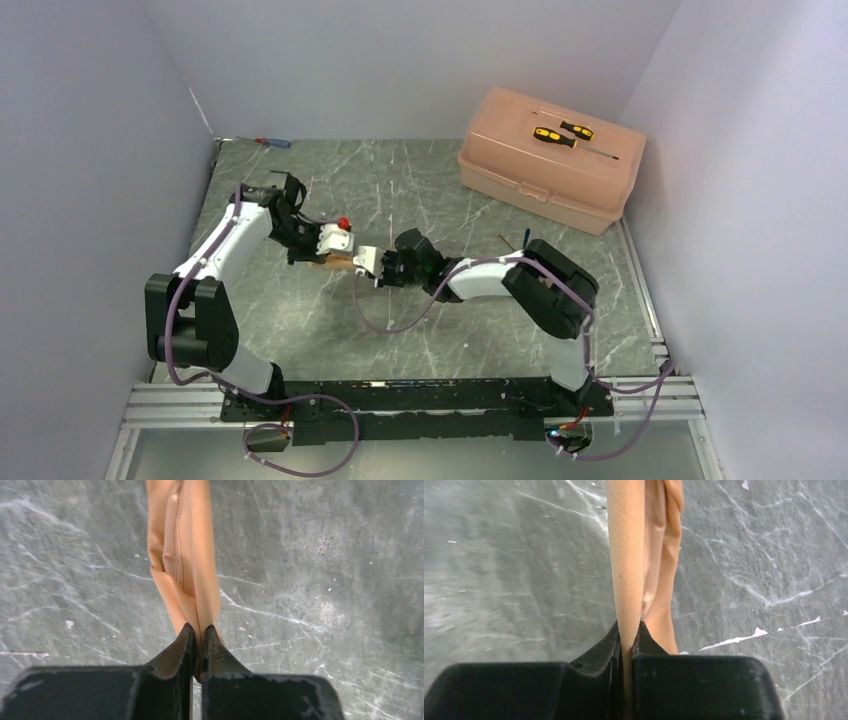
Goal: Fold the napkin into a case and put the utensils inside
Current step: Pick up the smaller rectangle-folded napkin from the center of the board, then turn over the smaller rectangle folded napkin at the center of the board.
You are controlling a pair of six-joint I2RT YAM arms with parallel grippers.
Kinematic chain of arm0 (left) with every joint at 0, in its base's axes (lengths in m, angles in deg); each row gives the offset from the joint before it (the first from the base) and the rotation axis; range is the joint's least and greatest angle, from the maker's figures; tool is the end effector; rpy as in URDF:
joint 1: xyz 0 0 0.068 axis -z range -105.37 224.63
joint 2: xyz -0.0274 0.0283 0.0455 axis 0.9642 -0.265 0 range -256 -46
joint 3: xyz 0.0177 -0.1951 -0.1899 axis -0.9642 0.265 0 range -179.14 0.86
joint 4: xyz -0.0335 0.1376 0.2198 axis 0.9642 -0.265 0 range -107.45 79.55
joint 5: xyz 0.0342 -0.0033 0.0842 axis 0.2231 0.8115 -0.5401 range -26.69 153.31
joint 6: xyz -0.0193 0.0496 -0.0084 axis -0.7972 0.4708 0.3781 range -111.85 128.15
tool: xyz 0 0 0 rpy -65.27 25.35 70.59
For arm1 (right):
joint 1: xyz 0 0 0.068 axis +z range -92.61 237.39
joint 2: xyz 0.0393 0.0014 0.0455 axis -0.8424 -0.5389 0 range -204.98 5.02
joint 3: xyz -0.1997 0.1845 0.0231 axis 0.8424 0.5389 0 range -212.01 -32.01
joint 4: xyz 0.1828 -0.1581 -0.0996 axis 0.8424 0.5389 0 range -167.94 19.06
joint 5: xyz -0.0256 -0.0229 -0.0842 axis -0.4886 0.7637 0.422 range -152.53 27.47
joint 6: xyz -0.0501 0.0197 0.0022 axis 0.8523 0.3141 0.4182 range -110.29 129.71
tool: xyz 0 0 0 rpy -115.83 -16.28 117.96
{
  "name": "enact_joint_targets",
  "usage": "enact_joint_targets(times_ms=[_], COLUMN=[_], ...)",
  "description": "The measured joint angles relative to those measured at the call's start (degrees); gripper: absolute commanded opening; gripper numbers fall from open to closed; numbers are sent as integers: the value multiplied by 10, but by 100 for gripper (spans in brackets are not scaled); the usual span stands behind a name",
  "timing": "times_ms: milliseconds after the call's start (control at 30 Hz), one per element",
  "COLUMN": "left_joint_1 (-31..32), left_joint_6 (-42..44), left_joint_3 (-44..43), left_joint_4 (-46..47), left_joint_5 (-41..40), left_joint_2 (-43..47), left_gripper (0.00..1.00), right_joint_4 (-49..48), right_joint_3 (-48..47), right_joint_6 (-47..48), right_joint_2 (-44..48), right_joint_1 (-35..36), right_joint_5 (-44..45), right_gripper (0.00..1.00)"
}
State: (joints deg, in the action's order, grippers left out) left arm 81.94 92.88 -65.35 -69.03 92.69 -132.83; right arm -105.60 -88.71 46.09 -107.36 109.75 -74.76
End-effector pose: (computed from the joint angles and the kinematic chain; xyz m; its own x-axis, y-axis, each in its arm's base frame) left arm 0.2712 -0.0523 0.2438 0.1117 0.8604 -0.4972 0.9887 -0.0461 0.1424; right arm 0.2410 0.3247 0.1382 0.2959 -0.5656 -0.7698 -0.8851 0.1406 -0.4436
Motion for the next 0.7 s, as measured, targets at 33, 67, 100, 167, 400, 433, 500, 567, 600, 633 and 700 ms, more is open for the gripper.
enact_joint_targets(times_ms=[33,67,100,167,400,433,500,567,600,633,700], left_joint_1=[0,0,0,0,1,2,2,3,4,5,5], left_joint_6=[-2,-3,-5,-14,-42,-45,-47,-49,-51,-52,-56], left_joint_3=[-16,-28,-46,-78,-139,-138,-122,-95,-77,-62,-42], left_joint_4=[-16,-26,-44,-74,-198,-218,-249,-263,-268,-274,-279], left_joint_5=[6,10,15,23,78,86,101,109,113,116,122], left_joint_2=[0,0,0,-1,-9,-14,-28,-45,-57,-70,-100], left_gripper=[3,3,3,3,3,3,3,3,3,3,3], right_joint_4=[26,59,95,184,468,497,568,608,631,649,688], right_joint_3=[-2,-7,-18,-56,-172,-182,-206,-217,-224,-231,-252], right_joint_6=[-8,-16,-23,-37,-50,-50,-48,-43,-38,-32,-12], right_joint_2=[16,33,49,74,101,96,68,38,17,-2,-47], right_joint_1=[-2,-5,-9,-20,-45,-45,-44,-43,-42,-42,-41], right_joint_5=[-13,-31,-49,-95,-269,-291,-351,-386,-405,-419,-452], right_gripper=[0,0,0,0,0,0,0,0,0,0,0])
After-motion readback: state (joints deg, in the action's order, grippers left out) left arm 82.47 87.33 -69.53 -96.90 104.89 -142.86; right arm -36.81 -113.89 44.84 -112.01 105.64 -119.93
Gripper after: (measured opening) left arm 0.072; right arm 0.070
